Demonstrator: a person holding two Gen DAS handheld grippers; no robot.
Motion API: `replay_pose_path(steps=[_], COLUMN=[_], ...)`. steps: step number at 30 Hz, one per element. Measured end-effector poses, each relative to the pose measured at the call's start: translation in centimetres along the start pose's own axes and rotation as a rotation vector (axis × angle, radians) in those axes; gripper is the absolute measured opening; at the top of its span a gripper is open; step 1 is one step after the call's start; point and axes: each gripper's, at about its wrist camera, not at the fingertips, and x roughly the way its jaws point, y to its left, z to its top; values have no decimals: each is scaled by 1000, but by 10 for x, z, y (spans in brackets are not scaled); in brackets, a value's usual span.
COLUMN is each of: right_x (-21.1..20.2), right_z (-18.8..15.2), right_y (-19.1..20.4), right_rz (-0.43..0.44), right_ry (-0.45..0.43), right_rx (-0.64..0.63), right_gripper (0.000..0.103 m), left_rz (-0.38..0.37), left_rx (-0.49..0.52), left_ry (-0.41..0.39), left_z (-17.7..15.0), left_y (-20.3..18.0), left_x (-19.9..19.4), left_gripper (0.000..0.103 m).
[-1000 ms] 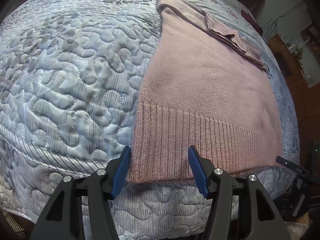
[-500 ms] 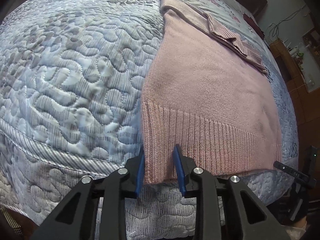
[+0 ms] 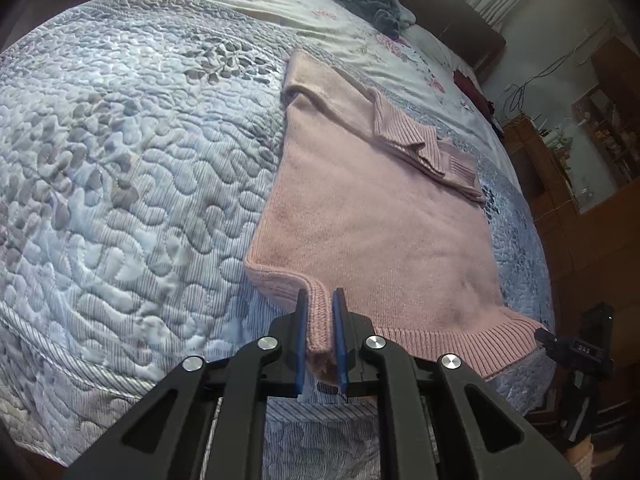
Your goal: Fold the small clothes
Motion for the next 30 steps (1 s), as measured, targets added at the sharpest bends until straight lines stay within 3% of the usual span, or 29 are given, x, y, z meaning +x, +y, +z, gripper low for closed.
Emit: replay_pose_path(steps=[8, 13, 18, 21, 24, 25, 30], right_x=[13, 40, 67, 77, 79, 78, 66], right_z=[55, 81, 102, 108, 107, 106, 97], right_y=[-8, -11, -21, -26, -23, -20, -15], right_rz=[-5, -30, -64, -74, -75, -80, -66], right_ry=[1, 32, 62, 79, 77, 73, 52], right_rx=[63, 89, 123, 136, 117, 100, 77], right_gripper=[9, 9, 9, 9, 9, 9, 9], left_rz=[71, 108, 111, 119, 58, 37, -67], left_rx=[-30, -29, 6, 16, -32, -60, -209], left_ry=[-67, -37, 31, 88, 132, 154, 193], left_z=[54, 77, 75, 64, 42, 35, 19], left_y=[12, 18, 20, 27, 38, 42, 59], left_x=[12, 34, 46, 41, 29, 28, 39], left_gripper=[8, 8, 11, 31, 40, 49, 53])
